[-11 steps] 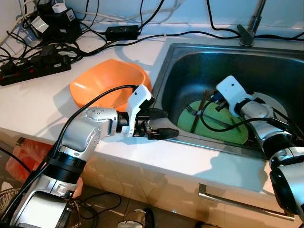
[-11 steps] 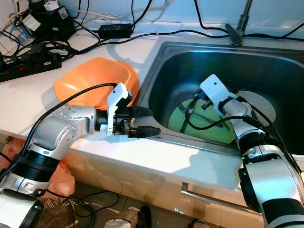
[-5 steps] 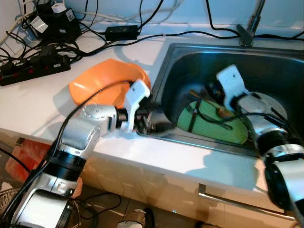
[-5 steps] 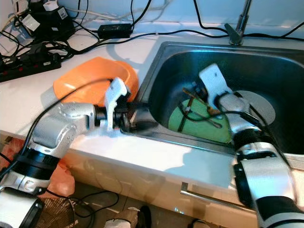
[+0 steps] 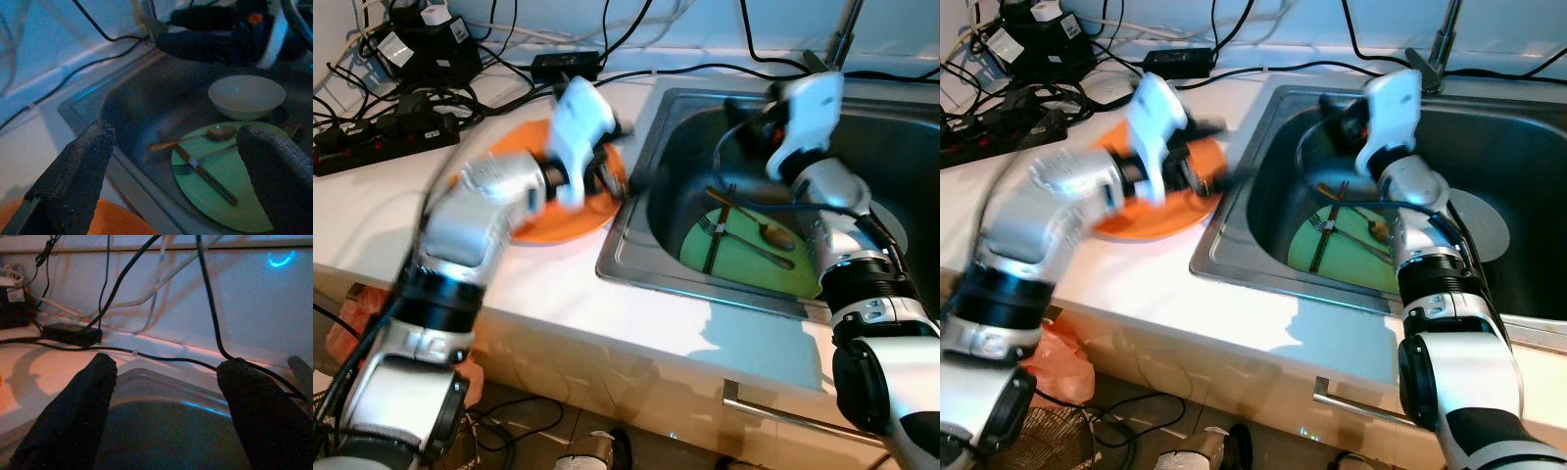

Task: Kitchen organization

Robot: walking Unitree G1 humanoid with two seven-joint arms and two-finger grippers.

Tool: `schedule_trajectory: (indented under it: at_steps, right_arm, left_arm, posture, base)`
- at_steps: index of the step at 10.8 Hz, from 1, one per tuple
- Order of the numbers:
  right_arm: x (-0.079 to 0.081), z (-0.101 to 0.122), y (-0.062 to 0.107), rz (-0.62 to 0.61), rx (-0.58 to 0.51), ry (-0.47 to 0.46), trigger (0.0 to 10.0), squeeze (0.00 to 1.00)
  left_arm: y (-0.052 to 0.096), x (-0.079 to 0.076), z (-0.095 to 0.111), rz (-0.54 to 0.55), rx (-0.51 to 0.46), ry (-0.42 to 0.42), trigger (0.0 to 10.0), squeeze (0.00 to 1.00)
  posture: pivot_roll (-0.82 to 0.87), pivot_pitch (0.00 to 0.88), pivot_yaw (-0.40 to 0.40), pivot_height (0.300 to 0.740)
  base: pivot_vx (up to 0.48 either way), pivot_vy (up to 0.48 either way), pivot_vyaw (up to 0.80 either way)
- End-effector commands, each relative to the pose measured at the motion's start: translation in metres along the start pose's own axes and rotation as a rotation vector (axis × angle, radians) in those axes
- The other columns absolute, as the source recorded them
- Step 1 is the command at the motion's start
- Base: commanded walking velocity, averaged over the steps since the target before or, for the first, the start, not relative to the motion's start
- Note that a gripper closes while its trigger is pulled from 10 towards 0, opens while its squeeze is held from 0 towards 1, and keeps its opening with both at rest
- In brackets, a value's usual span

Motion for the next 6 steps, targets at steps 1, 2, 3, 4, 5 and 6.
schedule_trajectory:
  at_steps: [1, 2, 3, 4, 5, 6]
  right_arm:
    - [0.007, -0.004, 0.001, 0.016, 0.01, -0.049, 10.0, 1.0]
    - [0.014, -0.006, 0.002, 0.04, 0.022, -0.055, 10.0, 1.0]
    - [0.019, -0.004, 0.002, 0.056, 0.02, -0.063, 10.0, 1.0]
    - [0.021, -0.002, 0.001, 0.061, 0.015, -0.07, 10.0, 1.0]
    - [0.024, 0.002, 0.002, 0.08, 0.012, -0.079, 10.0, 1.0]
    - [0.027, 0.004, 0.003, 0.099, 0.011, -0.084, 10.0, 1.0]
  left_arm:
    - [0.004, 0.009, 0.005, 0.032, -0.006, -0.011, 10.0, 0.0]
    - [0.004, 0.01, 0.004, 0.039, -0.009, -0.01, 10.0, 0.0]
    - [0.004, 0.011, 0.003, 0.043, -0.008, -0.006, 10.0, 0.0]
    - [0.004, 0.011, 0.002, 0.047, -0.006, -0.01, 10.0, 0.0]
    - [0.007, 0.017, 0.0, 0.066, 0.063, -0.05, 10.0, 0.0]
    - [0.014, 0.025, -0.005, 0.086, 0.139, -0.091, 10.0, 0.0]
  posture:
    - [0.15, 0.108, 0.143, 0.74]
    - [0.16, 0.107, 0.143, 0.74]
    - [0.16, 0.105, 0.145, 0.74]
    - [0.16, 0.103, 0.146, 0.74]
    - [0.16, 0.103, 0.146, 0.74]
    - [0.16, 0.103, 0.148, 0.74]
  base:
    - [0.0, 0.0, 0.0]
    - [0.0, 0.0, 0.0]
    - [0.0, 0.0, 0.0]
    - [0.0, 0.0, 0.0]
    - [0.0, 0.0, 0.0]
    - [0.0, 0.0, 0.0]
Point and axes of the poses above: a point about 5 cm out from each wrist's last joint towards the gripper, its own y axis pointing back from the gripper into the wrist, its own z axis along the axis of the wrist's last joint, x = y × z, the point moved 3 cm from there along -y, pointing out of the wrist towards the gripper, and after that the axes turned 3 degrees about -y, right-handed, at the moved point
